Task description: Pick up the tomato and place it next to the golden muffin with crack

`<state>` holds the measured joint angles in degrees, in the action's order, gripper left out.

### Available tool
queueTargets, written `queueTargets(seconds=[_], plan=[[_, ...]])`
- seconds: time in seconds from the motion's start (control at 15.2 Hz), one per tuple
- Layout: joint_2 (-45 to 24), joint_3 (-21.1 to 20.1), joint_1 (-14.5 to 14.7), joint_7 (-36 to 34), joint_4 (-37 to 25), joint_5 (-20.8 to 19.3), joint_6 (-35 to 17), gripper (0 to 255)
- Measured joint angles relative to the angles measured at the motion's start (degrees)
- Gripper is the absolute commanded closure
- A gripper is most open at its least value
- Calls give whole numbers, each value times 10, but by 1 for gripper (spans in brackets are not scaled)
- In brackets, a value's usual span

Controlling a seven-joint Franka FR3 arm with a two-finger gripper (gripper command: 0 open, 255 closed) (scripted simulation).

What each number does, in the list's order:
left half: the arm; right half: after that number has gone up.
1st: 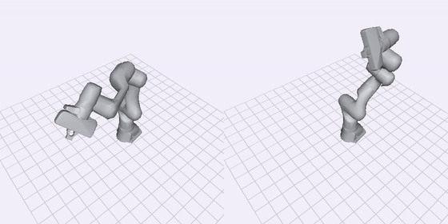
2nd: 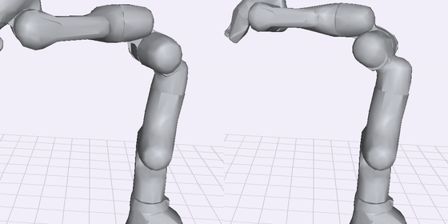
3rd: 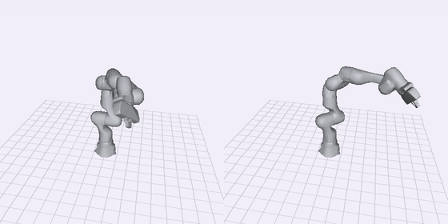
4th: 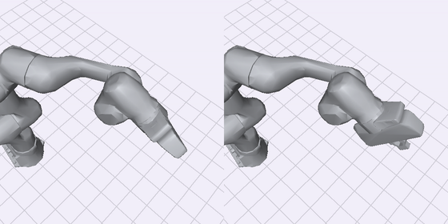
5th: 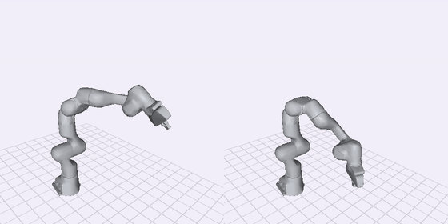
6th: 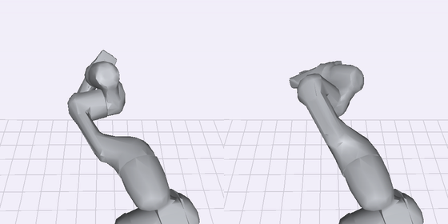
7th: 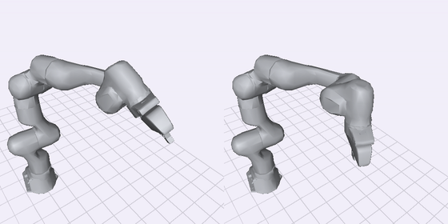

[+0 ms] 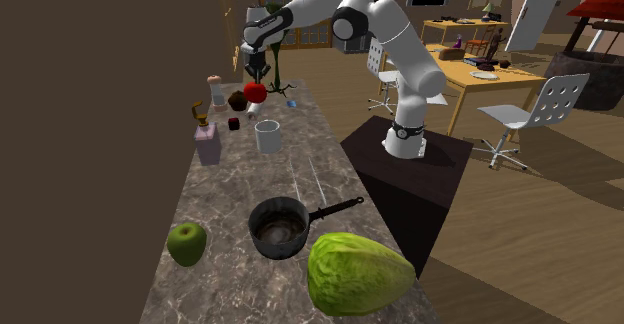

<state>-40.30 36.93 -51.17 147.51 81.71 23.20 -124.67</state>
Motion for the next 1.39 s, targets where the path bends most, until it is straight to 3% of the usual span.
queueTargets(seconds=[0.2,0.26,0.59,0.73,0.92,1.39], plan=[[2,-4,-7,0,-8,-1,-12,255],[-3,-5,-10,-2,-19,-4,-14,0],[-25,-9,-16,-4,-25,-7,26,0],[-13,-6,-5,-5,0,-9,17,0],[9,3,5,-12,0,-21,42,0],[19,7,8,-13,-1,-26,53,0]])
